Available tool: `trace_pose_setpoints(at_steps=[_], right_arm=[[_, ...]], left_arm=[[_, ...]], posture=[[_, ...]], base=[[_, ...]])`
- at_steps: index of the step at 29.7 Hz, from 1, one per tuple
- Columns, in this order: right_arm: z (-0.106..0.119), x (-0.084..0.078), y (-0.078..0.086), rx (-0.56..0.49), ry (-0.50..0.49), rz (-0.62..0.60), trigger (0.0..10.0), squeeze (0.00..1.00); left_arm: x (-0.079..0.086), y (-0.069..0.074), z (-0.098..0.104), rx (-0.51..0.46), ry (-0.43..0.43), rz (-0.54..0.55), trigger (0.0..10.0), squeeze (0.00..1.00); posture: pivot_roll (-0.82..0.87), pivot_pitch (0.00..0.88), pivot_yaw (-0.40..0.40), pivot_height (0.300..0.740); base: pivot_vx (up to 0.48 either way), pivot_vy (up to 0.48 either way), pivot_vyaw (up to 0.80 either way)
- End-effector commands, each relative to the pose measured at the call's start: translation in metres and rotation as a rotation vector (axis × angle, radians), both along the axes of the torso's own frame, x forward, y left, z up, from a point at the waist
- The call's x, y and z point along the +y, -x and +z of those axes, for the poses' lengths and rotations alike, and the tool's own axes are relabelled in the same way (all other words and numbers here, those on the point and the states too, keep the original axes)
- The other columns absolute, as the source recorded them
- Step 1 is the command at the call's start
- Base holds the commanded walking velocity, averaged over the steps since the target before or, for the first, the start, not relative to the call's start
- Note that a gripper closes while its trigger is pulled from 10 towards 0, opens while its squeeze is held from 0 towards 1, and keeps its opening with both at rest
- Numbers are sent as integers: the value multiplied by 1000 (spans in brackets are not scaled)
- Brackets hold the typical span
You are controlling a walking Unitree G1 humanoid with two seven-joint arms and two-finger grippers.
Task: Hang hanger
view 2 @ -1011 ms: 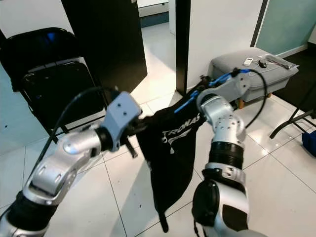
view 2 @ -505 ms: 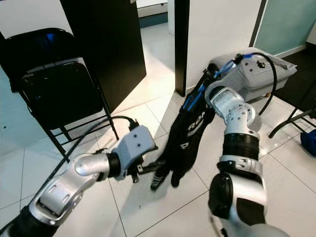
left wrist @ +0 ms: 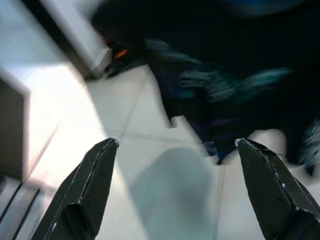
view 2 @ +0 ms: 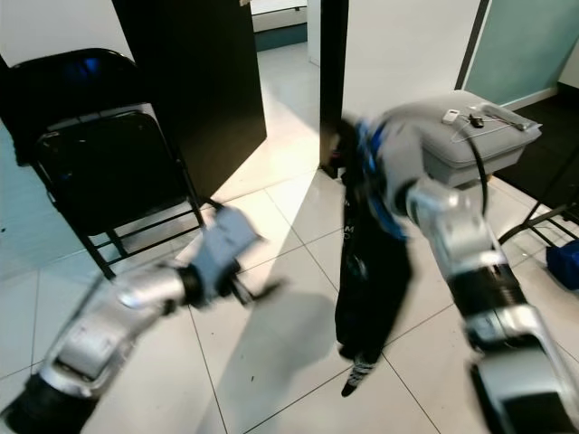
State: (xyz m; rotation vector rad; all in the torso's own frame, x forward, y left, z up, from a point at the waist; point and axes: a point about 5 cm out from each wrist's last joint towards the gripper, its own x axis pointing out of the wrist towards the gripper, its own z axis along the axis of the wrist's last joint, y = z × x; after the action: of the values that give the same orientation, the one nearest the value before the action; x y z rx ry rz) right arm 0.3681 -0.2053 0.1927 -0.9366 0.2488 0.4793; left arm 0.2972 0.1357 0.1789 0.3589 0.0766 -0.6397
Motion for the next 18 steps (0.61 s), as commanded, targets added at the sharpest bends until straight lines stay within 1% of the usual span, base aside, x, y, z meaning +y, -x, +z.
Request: trace_pose_setpoints(at_steps=[1,2,3,4,5,6,7,8,9,10,11,12,13,15,16,17,18], right_arm=[[0,0,-2,-39,138,61,10000,0],[-9,-3,1,25,66,56,10000,0],[-9,-3,1,25,66,56,10000,0],[-23,-7,9,131,-16,71,10000,0],[-23,-7,9,131,-16,71,10000,0],[-27,-7,12,162,-26,83,10000,0],[-30,-6,16,217,-43,104,10000,0],[-30,-6,16,217,-43,104,10000,0],[-31,-5,19,256,-59,119,10000,0],[-34,-6,25,347,-80,165,10000,0],[-34,-6,25,347,-80,165,10000,0],[-35,-9,25,391,-113,187,10000,0],[-35,-11,24,410,-132,199,10000,0],[-31,-15,14,369,-234,127,10000,0],[-31,-15,14,369,-234,127,10000,0],[-28,-15,7,310,-326,63,10000,0],[-27,-15,2,272,-390,19,10000,0]], left_arm=[[8,-2,-6,19,-10,34,10000,0],[19,-4,-12,38,20,97,10000,0],[19,-4,-12,38,20,97,10000,0],[37,-6,-22,79,79,202,10000,0],[37,-6,-22,79,79,202,10000,0],[42,-6,-26,97,102,239,10000,0],[43,-4,-31,120,125,242,10000,0],[43,-4,-31,120,125,242,10000,0],[43,-3,-34,134,139,241,10000,0],[44,-1,-42,162,166,247,10000,0],[44,-1,-42,162,166,247,10000,0],[45,1,-52,185,196,251,10000,0],[45,2,-58,198,216,255,10000,0],[47,2,-55,180,285,269,10000,0],[47,2,-55,180,285,269,10000,0],[48,1,-52,158,309,272,10000,0],[49,1,-49,143,323,274,10000,0]], posture=[[-46,20,-14,740],[-57,19,-14,740],[-57,19,-14,740],[-53,22,-16,740],[-53,22,-16,740],[-53,22,-16,740],[-51,24,-20,740],[-51,24,-20,740],[-54,23,-18,740],[-53,22,-24,740],[-53,22,-24,740],[-57,19,-29,740],[-57,19,-29,740],[-57,19,-29,740],[-57,19,-29,740],[-59,15,-39,740],[-59,15,-39,740]], base=[[0,0,0],[0,0,0],[0,0,0],[0,0,0],[0,0,0],[0,0,0],[0,0,0],[0,0,0],[0,0,0],[0,0,0],[0,0,0],[0,0,0],[0,0,0],[0,0,0],[0,0,0],[0,0,0],[0,0,0]])
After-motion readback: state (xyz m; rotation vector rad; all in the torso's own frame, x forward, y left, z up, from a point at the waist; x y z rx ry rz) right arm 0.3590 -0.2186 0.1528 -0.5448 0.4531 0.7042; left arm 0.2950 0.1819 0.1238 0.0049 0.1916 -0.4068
